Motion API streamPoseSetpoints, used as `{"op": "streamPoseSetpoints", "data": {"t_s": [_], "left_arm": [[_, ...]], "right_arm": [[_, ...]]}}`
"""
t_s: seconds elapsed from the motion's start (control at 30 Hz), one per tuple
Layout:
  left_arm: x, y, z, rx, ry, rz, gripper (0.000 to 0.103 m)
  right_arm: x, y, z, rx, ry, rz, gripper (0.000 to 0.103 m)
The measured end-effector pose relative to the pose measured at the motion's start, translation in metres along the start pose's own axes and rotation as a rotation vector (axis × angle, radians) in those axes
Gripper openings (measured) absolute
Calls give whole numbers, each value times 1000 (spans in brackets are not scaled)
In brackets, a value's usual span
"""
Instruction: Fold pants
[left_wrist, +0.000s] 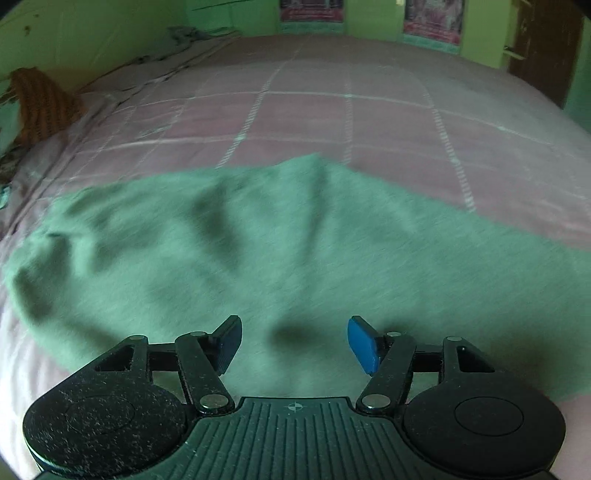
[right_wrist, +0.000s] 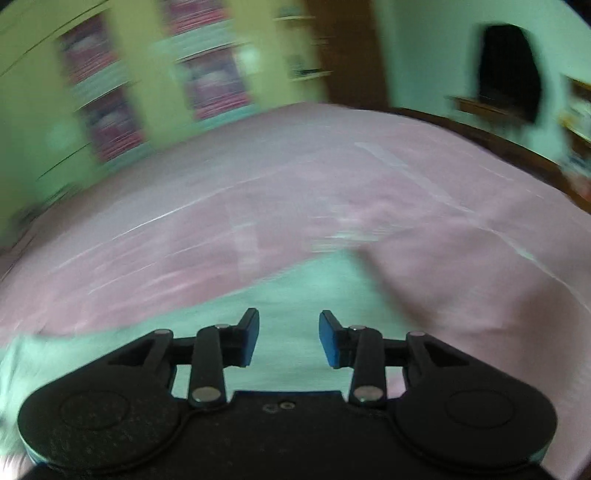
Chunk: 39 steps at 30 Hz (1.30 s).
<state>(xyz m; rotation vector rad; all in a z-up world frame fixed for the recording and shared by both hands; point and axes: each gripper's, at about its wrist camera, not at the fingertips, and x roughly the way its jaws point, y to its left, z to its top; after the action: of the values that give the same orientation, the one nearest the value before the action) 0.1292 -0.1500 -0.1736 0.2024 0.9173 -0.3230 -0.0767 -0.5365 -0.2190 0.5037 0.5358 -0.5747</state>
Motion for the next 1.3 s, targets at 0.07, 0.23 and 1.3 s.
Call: {"op": "streamPoseSetpoints", "data": {"t_s": [0.07,0.23,1.3], "left_arm": [[5,-20,6,27,8,-32,64],[29,-71,8,101,33,-85,64],[107,86,68,25,-46,239,103]], "right_arm": [[16,38,-4,-63,43,91,32],[62,127,-30,-197,165,231,29],[140,237,-39,-464,232,327,0]]}}
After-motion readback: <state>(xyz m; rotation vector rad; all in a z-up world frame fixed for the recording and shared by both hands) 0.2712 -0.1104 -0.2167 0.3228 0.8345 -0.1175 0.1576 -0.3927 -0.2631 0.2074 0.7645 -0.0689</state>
